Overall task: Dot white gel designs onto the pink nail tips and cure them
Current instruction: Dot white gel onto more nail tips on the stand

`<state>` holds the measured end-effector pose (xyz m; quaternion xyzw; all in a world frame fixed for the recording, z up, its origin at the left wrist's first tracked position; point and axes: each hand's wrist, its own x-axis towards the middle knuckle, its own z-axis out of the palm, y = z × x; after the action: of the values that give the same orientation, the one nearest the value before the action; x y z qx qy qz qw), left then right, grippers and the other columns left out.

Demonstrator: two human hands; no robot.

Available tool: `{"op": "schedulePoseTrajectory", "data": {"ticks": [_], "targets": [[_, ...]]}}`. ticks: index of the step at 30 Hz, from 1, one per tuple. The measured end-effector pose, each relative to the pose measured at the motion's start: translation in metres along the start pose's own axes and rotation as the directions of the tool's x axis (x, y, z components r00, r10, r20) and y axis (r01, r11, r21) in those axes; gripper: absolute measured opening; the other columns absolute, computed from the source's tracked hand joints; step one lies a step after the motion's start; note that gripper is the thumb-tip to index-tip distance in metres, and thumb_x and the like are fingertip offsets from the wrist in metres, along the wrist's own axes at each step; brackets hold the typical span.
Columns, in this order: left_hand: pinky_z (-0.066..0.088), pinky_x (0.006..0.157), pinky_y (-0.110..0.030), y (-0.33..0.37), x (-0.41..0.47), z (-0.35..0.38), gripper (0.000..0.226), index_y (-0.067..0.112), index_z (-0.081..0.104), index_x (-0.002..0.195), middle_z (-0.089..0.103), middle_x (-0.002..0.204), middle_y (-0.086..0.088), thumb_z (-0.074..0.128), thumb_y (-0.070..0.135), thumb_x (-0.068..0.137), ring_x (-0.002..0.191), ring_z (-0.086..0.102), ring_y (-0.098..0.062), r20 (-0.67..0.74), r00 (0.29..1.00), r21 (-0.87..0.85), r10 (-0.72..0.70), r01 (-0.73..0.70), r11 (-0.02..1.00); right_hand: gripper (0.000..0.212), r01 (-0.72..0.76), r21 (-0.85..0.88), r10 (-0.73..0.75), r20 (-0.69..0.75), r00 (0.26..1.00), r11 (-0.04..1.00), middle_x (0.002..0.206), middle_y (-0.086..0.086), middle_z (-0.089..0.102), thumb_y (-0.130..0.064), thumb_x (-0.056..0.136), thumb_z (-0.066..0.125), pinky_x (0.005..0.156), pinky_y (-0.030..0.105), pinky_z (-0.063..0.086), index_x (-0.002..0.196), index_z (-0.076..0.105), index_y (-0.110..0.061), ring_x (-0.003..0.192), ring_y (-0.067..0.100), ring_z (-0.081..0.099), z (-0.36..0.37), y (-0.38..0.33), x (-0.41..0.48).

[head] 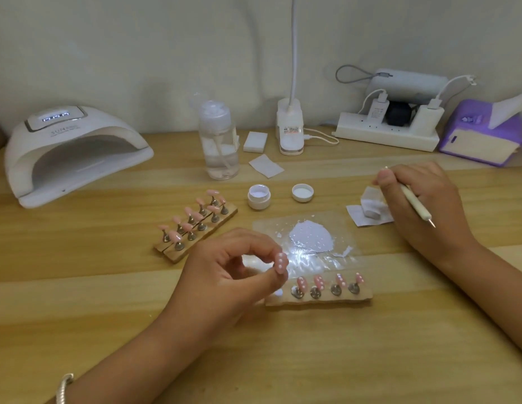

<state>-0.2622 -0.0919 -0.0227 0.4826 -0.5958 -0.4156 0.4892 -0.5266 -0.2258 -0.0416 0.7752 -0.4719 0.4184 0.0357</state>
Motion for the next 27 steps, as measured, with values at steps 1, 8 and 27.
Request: {"op": "schedulePoseTrajectory", "data": {"ticks": [1,8,27], "targets": [[0.042,0.056,-0.013,0.001,0.0,0.0,0.014,0.017,0.076,0.069,0.07,0.084,-0.005,0.089,0.014,0.067,0.059,0.054,-0.005,0.01,1.0,0.041,-0.005,0.005,0.999,0.04,-0.006,0.009,0.006,0.001,1.0,1.0,0.076,0.009,0.067,-0.025,0.104,0.042,0.077,0.036,0.038,0.082,0.069,-0.004,0.08,0.019,0.049,0.0,0.001,0.0],[0.029,0.043,-0.006,0.008,-0.003,-0.004,0.014,0.017,0.077,0.068,0.057,0.061,0.002,0.086,0.007,0.07,0.039,0.039,0.0,0.034,0.989,0.11,-0.142,0.138,0.984,0.037,-0.017,0.026,0.017,-0.014,1.0,1.0,0.08,0.008,0.069,-0.022,0.104,0.044,0.076,0.026,0.032,0.084,0.071,-0.007,0.084,0.013,0.048,0.0,0.004,0.0],[0.045,0.066,-0.017,-0.004,-0.003,-0.003,0.008,0.029,0.075,0.067,0.069,0.075,0.009,0.082,0.027,0.064,0.07,0.056,-0.005,0.095,0.994,0.251,-0.057,0.031,0.968,0.037,-0.044,0.033,0.044,0.014,0.999,0.998,0.078,0.009,0.068,-0.022,0.106,0.044,0.075,0.021,0.027,0.083,0.07,-0.007,0.082,0.006,0.042,-0.001,0.004,0.0]]}}
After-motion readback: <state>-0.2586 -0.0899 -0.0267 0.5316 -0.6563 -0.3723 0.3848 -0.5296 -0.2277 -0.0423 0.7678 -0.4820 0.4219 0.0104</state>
